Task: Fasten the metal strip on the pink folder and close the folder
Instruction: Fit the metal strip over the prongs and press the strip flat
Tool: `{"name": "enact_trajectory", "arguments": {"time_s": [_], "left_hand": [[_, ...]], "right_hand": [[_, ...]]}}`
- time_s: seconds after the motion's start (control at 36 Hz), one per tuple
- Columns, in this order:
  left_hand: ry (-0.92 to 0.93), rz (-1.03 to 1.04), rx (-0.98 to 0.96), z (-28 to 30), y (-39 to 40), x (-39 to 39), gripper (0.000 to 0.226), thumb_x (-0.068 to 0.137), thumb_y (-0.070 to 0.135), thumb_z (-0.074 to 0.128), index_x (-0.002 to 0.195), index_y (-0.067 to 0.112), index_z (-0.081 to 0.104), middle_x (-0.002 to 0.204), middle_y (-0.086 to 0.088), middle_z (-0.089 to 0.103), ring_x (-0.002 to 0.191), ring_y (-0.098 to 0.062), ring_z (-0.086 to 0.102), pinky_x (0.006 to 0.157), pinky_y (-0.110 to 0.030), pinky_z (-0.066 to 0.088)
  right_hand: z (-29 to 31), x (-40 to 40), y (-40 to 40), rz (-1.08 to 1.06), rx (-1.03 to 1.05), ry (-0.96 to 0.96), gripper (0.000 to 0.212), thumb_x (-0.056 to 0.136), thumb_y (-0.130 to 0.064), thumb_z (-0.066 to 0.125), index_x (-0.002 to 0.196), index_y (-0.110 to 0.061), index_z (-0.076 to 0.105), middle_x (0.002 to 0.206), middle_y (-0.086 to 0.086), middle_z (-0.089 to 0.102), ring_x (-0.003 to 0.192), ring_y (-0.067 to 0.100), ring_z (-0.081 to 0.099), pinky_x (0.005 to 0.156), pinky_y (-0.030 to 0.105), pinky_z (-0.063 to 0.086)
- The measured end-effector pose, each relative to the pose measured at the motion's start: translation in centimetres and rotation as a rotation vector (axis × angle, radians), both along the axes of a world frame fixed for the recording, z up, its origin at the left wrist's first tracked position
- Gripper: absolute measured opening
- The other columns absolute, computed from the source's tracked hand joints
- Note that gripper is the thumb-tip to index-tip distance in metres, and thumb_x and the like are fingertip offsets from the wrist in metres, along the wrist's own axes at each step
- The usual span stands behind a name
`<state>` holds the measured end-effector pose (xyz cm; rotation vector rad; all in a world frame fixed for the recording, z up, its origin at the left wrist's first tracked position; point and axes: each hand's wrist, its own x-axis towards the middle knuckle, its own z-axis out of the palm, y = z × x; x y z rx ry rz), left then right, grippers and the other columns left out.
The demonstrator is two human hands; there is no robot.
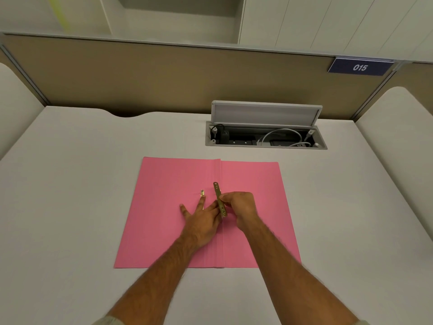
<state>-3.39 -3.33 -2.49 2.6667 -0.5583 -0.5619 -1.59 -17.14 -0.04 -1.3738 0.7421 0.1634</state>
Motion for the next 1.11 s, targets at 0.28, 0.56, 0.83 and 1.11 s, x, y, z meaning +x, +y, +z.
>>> {"name": "enact_trajectory", "arguments": {"time_s": [0.28, 0.56, 0.83, 1.11], "left_hand": [[0.002, 0.008, -0.026, -0.2, 0.1, 0.0, 0.046, 0.108, 0.046, 0.019, 0.153, 0.049, 0.024, 0.162, 0.034, 0.002, 0.157, -0.027, -0.008, 0.102, -0.086, -0.008], [-0.001, 0.007, -0.016, -0.1, 0.0, 0.0, 0.045, 0.108, 0.042, 0.02, 0.152, 0.049, 0.028, 0.163, 0.034, 0.005, 0.156, -0.027, -0.009, 0.103, -0.087, -0.007], [0.004, 0.017, -0.054, -0.1, 0.2, -0.1, 0.046, 0.108, 0.039, 0.023, 0.153, 0.048, 0.027, 0.162, 0.035, 0.003, 0.157, -0.026, -0.008, 0.103, -0.085, -0.01], [0.099, 0.03, -0.164, -1.3, 1.4, 0.1, 0.079, 0.094, 0.053, 0.056, 0.158, 0.043, 0.008, 0.167, 0.019, 0.005, 0.155, -0.018, -0.016, 0.107, -0.076, -0.023]], "right_hand": [[-0.1, 0.1, 0.1, -0.008, -0.03, 0.004, 0.01, 0.08, 0.004, 0.07, 0.089, 0.007, 0.076, 0.088, 0.021, 0.077, 0.07, 0.023, 0.07, 0.055, 0.028, 0.055], [-0.3, 0.3, -0.1, -0.011, -0.014, 0.017, 0.01, 0.079, 0.002, 0.071, 0.087, 0.005, 0.076, 0.087, 0.02, 0.077, 0.077, 0.028, 0.073, 0.059, 0.03, 0.056], [-0.9, 0.1, 0.2, 0.008, -0.073, 0.026, 0.007, 0.082, 0.003, 0.07, 0.087, 0.005, 0.073, 0.088, 0.021, 0.077, 0.077, 0.033, 0.074, 0.069, 0.04, 0.063], [-1.2, 0.3, 0.7, 0.031, -0.224, 0.083, 0.01, 0.076, 0.002, 0.072, 0.074, -0.008, 0.075, 0.079, 0.009, 0.078, 0.078, 0.027, 0.076, 0.078, 0.047, 0.064]]}}
